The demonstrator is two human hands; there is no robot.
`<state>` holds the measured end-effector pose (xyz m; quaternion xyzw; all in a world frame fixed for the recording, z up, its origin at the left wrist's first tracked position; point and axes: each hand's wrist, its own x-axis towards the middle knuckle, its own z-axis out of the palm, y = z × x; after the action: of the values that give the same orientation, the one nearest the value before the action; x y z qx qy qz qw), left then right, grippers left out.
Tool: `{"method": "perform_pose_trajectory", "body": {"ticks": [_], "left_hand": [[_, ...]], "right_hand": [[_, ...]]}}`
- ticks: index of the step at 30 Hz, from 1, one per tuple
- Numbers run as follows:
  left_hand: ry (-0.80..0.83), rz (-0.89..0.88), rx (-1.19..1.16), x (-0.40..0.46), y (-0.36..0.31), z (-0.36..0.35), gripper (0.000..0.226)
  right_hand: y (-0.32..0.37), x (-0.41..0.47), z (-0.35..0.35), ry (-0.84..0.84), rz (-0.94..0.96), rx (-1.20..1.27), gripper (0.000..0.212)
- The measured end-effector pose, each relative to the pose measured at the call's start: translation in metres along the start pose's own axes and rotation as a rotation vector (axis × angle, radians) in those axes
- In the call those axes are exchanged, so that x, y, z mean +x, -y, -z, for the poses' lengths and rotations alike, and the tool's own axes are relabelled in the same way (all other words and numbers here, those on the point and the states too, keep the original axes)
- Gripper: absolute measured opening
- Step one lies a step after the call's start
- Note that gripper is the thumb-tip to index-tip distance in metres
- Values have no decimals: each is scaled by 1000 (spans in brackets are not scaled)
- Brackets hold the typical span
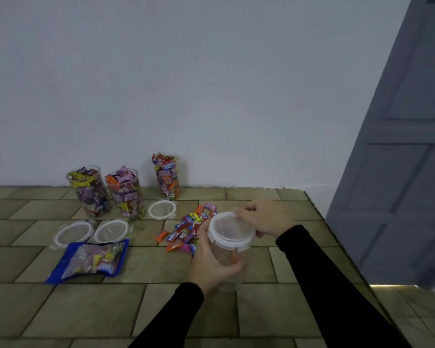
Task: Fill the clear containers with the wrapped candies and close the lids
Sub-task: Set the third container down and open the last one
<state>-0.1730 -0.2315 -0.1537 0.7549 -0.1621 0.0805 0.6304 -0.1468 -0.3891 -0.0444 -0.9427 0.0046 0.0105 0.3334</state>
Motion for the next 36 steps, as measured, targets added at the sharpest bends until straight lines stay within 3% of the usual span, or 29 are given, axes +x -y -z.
{"method": "perform_pose_trajectory", "body": {"ticks": [7, 11, 14, 17, 23, 25, 28, 32, 36], "left_hand": [[-29, 43, 27, -12, 10, -7, 95], [7, 121, 35, -10, 13, -10, 78], [22, 132, 33, -9, 13, -11, 85], [52, 150, 22, -12, 11, -10, 89], [65, 150, 1, -12, 6, -4, 77], [64, 142, 1, -10, 6, -4, 78], [57, 171, 25, -11, 11, -4, 76], [54, 231, 223, -13, 13, 0, 62], [100, 238, 258, -13, 11, -1, 56]], "right_hand": [[-4, -11, -7, 49, 29, 91, 25], [7, 1, -4, 91, 110, -37, 33], [29, 11, -8, 180, 266, -120, 36], [43, 22, -24, 280, 304, -276, 53], [47, 34, -36, 331, 336, -354, 48], [47, 32, -32, 292, 417, -372, 50], [51, 27, -34, 119, 730, -492, 57], [61, 3, -48, 270, 913, -660, 59], [66, -1, -46, 359, 898, -736, 50]]}}
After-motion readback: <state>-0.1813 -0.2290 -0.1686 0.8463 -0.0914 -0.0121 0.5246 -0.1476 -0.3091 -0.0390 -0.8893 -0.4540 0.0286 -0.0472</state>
